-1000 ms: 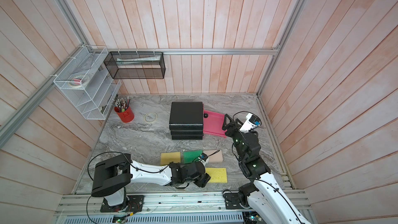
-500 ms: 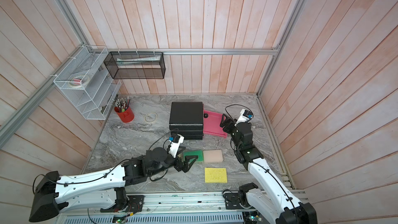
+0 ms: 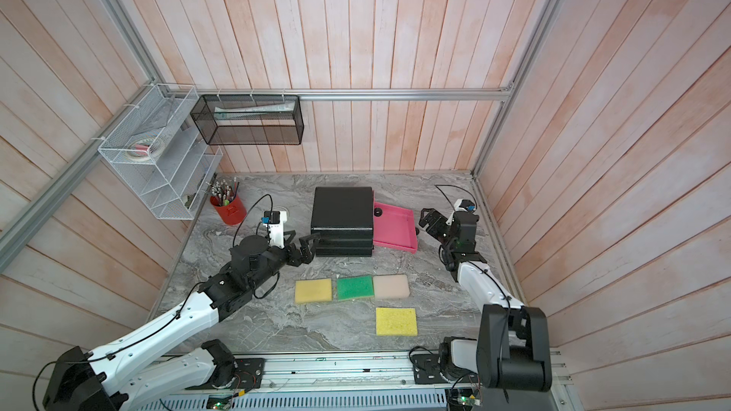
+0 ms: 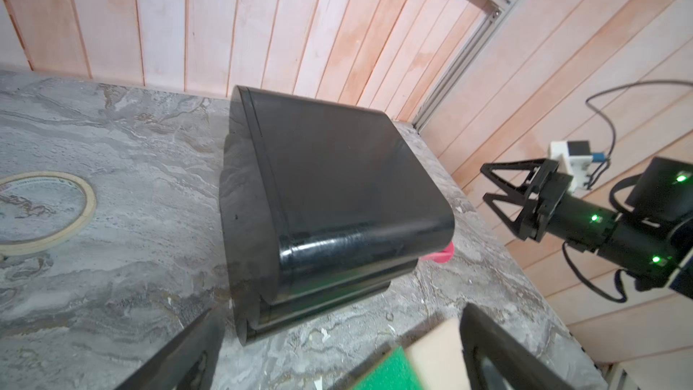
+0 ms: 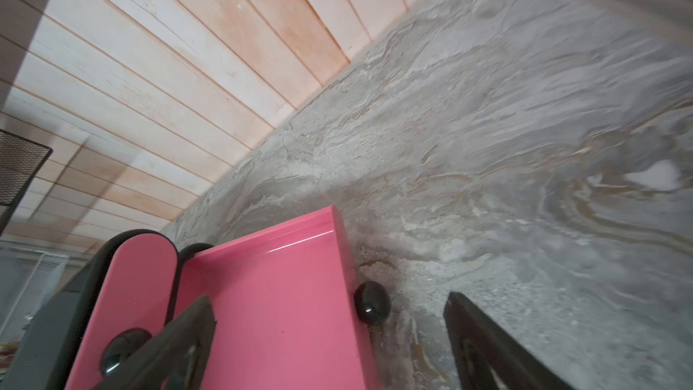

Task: Take the sponge out of the drawer
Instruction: Place the sponge at the center of the board, then close the drawer of the storage box.

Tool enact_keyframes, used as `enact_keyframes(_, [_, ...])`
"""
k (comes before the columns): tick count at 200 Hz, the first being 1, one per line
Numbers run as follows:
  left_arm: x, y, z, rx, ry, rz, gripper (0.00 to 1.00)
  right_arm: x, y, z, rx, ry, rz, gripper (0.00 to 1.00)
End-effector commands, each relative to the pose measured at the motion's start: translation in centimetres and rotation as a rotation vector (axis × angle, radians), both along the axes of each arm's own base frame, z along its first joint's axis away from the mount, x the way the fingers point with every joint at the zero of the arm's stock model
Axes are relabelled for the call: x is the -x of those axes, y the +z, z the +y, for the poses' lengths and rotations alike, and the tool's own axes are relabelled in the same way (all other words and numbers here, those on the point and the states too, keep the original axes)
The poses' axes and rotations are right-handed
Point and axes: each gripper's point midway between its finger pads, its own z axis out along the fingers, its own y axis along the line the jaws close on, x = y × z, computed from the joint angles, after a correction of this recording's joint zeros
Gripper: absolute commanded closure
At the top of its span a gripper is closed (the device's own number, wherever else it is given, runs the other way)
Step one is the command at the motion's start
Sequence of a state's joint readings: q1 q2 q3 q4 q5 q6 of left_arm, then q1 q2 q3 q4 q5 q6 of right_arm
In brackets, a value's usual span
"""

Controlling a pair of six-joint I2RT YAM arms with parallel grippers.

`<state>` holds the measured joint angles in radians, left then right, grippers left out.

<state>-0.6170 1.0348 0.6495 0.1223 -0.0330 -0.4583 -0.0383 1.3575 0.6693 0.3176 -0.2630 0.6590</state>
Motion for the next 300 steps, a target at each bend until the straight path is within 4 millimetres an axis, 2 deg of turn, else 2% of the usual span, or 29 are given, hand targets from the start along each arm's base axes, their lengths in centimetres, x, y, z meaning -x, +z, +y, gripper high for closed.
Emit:
enact_keyframes(1, [-1.1,-0.2,-0.8,0.071,-0.08,-0.009,0.0,-2.1,1.7,2.7,-0.084,0.17,-0.073,0.02])
enact_keyframes(29, [-2.7,-0.9,-1.5,0.05,-0.09,0.001,0.0,-3.3,0.3,3.7,-0.155,0.216,-0.076,0.02])
enact_keyframes(50, [-3.2,-1.1,-2.2,0.058,-0.118,0.001,0.0,-4.0,-0.5,4.9,-0.209,0.283,-0.059,0.11])
enact_keyframes(71, [-3.6,-1.4,-2.6,0.069,-0.136,0.002,0.0,-4.7,-1.3,5.0,-0.239,0.278,-0.031,0.12])
enact_keyframes(113, [-3.4,-1.9,-3.7,0.085,-0.2,0.01,0.0,-4.7,-1.8,6.0,-0.313,0.313,-0.027,0.12])
enact_keyframes(149, [-3.5,-2.4,-4.2,0.087,-0.225,0.023,0.0,-4.8,-1.9,5.9,-0.354,0.269,-0.027,0.12])
enact_keyframes(179, [-3.3,-2.4,-4.4,0.089,-0.242,0.023,0.0,-5.0,-2.2,7.1,-0.373,0.296,-0.012,0.13])
enact_keyframes(196, [-3.3,-2.3,-4.5,0.093,-0.247,0.022,0.0,-5.0,-2.5,6.6,-0.364,0.25,-0.005,0.14])
enact_keyframes(250, [-3.0,-2.6,-4.4,0.088,-0.25,0.024,0.0,-4.9,-1.3,4.2,-0.232,0.136,-0.018,0.13])
enact_keyframes(273, [-3.0,-2.7,-4.4,0.086,-0.25,0.027,0.0,-5.0,-2.4,3.7,-0.199,0.115,0.026,0.13])
enact_keyframes(300, [-3.0,-2.6,-4.6,0.088,-0.262,0.023,0.0,-5.1,-3.9,4.5,-0.228,0.153,0.054,0.13])
